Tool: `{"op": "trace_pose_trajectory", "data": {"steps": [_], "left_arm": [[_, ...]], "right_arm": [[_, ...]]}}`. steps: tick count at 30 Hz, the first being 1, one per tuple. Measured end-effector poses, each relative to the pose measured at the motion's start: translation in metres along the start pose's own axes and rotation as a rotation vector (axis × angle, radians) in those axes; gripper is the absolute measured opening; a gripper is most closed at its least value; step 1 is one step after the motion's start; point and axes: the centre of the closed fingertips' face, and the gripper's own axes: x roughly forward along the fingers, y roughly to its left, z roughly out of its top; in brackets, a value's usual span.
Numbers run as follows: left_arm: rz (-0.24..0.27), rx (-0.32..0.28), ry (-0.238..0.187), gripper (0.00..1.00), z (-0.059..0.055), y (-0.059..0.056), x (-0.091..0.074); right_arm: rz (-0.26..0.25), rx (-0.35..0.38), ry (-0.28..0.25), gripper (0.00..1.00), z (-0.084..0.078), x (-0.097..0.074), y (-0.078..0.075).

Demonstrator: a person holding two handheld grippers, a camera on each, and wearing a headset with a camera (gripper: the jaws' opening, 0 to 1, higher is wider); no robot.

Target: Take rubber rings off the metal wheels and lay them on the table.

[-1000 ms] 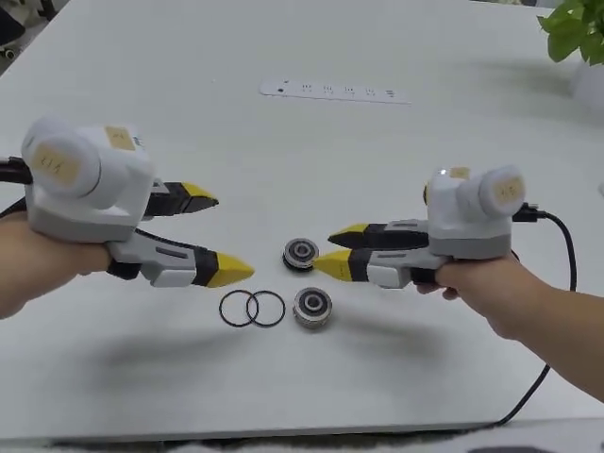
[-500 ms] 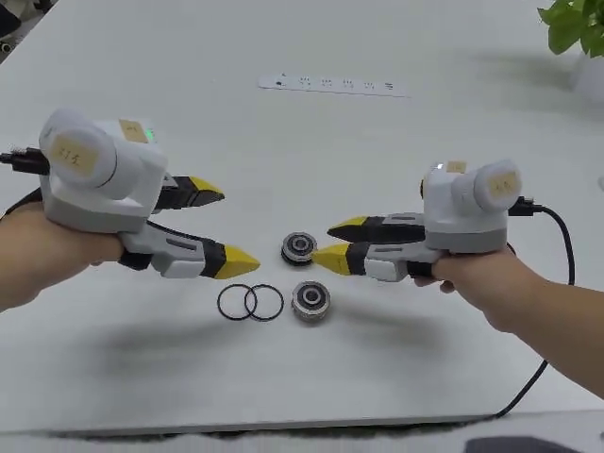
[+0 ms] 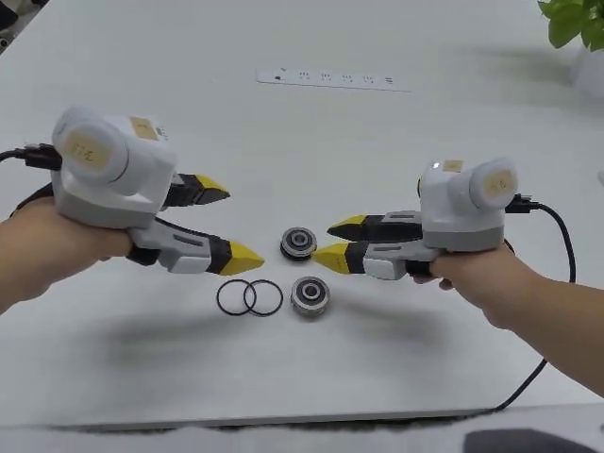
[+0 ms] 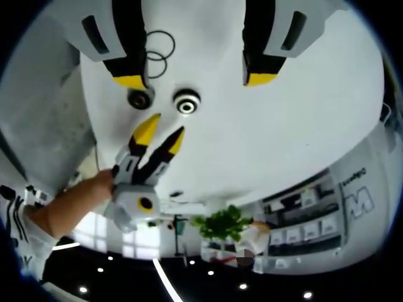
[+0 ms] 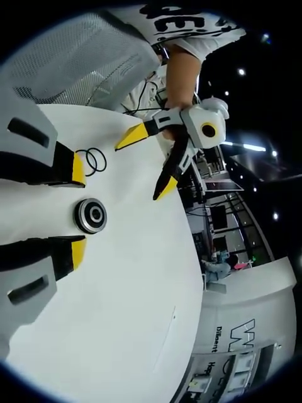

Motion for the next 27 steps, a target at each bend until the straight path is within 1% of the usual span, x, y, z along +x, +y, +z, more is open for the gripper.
{"op": "trace_pose_trajectory", "data": {"steps": [4,8,14,23,27], "left_arm": [[-0.005,-0.004,0.002,0.61,0.000,-0.001,0.003],[-0.011,0.000,0.015,0.61,-0.003,-0.002,0.009],[-0.022,-0.001,0.018,0.60,-0.001,-0.005,0.015],[-0.029,0.002,0.026,0.57,-0.003,-0.007,0.019],[-0.029,0.001,0.027,0.57,-0.003,-0.007,0.023]], "right_arm": [[-0.004,-0.003,0.007,0.27,-0.003,0.000,-0.001],[-0.005,-0.003,0.010,0.27,-0.005,0.000,-0.001],[-0.010,-0.003,0.015,0.26,-0.007,0.000,-0.003],[-0.015,-0.008,0.019,0.26,-0.010,0.001,-0.005],[-0.013,-0.009,0.020,0.26,-0.010,0.004,-0.004]]}}
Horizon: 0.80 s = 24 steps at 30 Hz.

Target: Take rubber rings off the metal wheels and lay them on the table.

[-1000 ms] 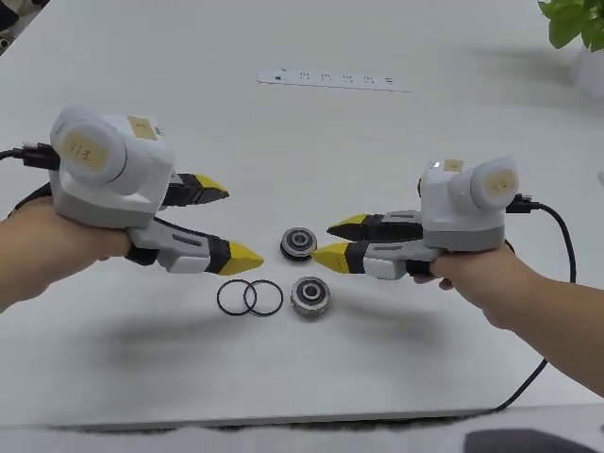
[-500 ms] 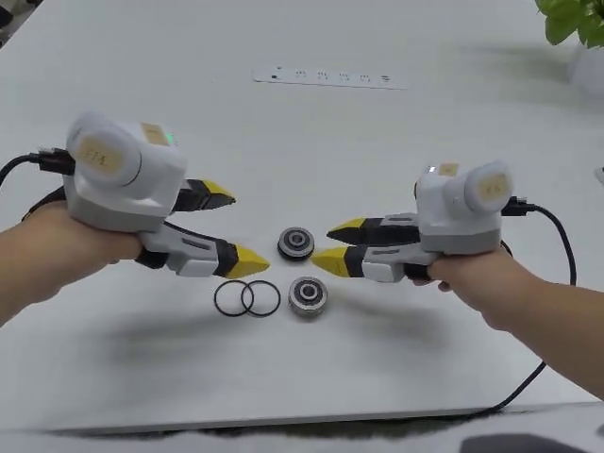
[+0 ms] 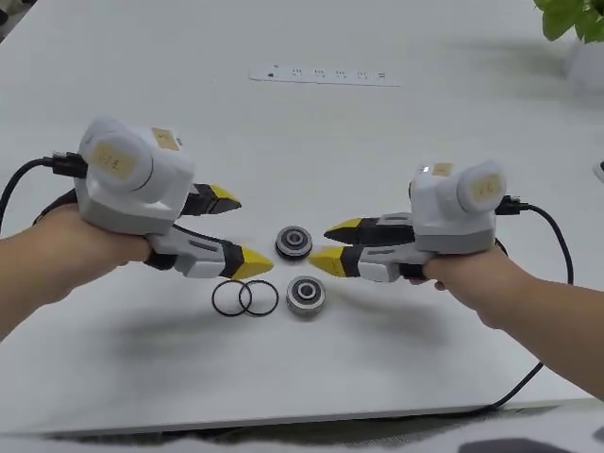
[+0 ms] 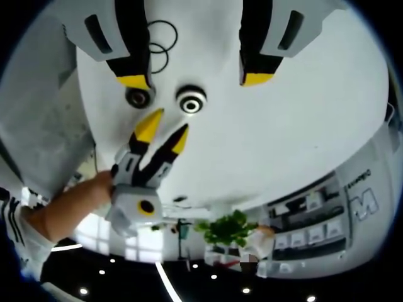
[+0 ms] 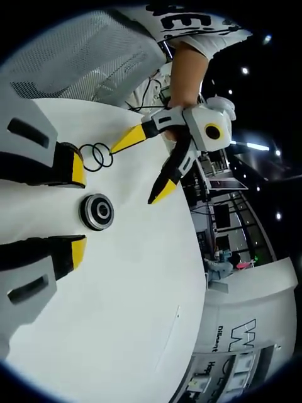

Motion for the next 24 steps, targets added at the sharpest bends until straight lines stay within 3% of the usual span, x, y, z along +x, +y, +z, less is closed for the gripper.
{"op": "trace_pose_trajectory", "data": {"steps": [24], "left_arm": [[-0.022,-0.023,-0.003,0.48,0.004,-0.002,0.019]], "right_arm": [[-0.006,0.000,-0.001,0.27,-0.002,0.005,0.001]]}}
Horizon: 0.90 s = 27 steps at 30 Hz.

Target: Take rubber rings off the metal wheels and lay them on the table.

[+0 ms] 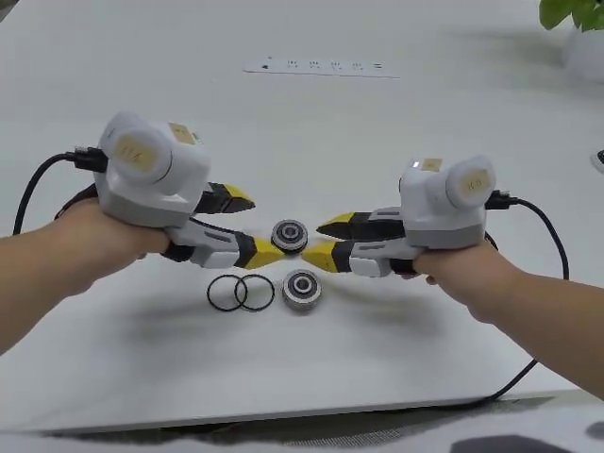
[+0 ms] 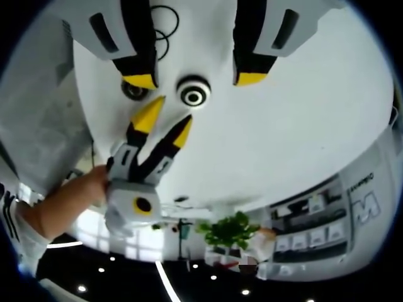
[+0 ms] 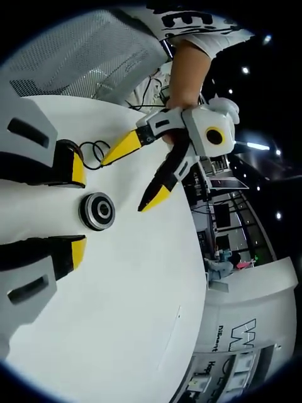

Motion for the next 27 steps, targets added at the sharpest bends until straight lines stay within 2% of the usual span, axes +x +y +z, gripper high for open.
{"op": "trace_pose_trajectory", "data": {"steps": [9,15,27], "left_arm": [[-0.009,-0.018,-0.002,0.45,0.004,-0.002,0.007],[-0.018,-0.009,0.003,0.43,0.005,-0.005,0.012],[-0.025,-0.006,0.019,0.31,0.004,-0.004,0.019]], "right_arm": [[0.001,-0.003,-0.002,0.27,0.001,-0.001,0.003],[0.001,-0.006,-0.004,0.27,0.002,-0.001,0.004],[0.000,-0.008,-0.001,0.27,-0.001,-0.001,0.000]]}}
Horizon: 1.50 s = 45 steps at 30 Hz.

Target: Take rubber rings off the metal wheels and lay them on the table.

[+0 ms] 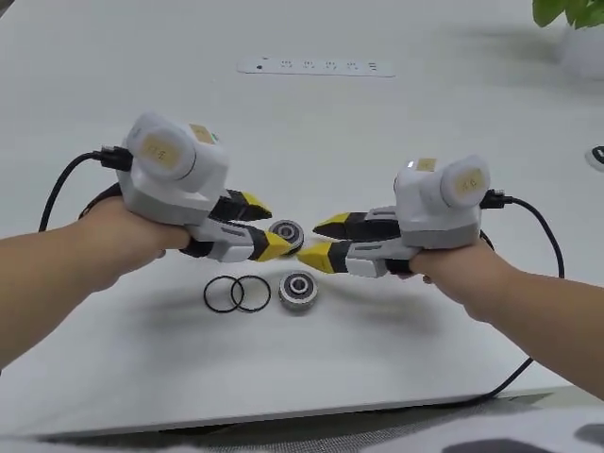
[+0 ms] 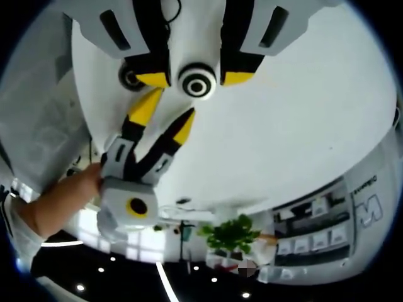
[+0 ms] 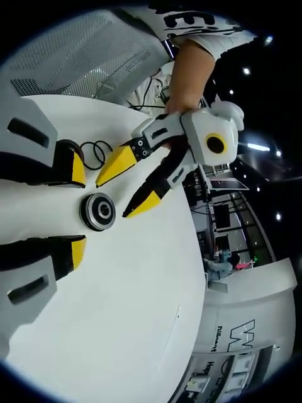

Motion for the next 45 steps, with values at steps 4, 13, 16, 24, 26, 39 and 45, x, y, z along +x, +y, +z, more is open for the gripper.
{"op": "trace_pose_trajectory", "data": {"steps": [4,13,16,24,26,39,45], "left_arm": [[-0.002,-0.009,-0.001,0.30,0.000,0.000,0.002],[-0.012,0.007,0.009,0.25,0.002,-0.004,0.008],[-0.011,0.024,0.021,0.21,0.000,-0.004,0.009],[0.012,0.078,0.029,0.16,0.000,-0.001,0.010],[0.005,0.081,0.028,0.15,0.000,-0.003,0.010],[0.019,0.075,0.018,0.14,0.001,0.000,0.011],[0.026,0.071,0.016,0.14,0.001,0.000,0.011]], "right_arm": [[-0.001,0.001,0.000,0.27,-0.001,0.000,-0.001],[0.000,0.008,0.003,0.27,-0.004,0.000,-0.003],[-0.002,0.008,0.001,0.27,-0.004,-0.001,-0.004],[-0.002,0.008,0.000,0.27,-0.004,0.000,-0.004],[-0.003,0.008,-0.002,0.27,-0.003,0.000,-0.005],[0.001,0.013,-0.011,0.26,0.002,0.003,-0.006],[0.006,0.007,-0.005,0.26,0.002,0.006,-0.005]]}}
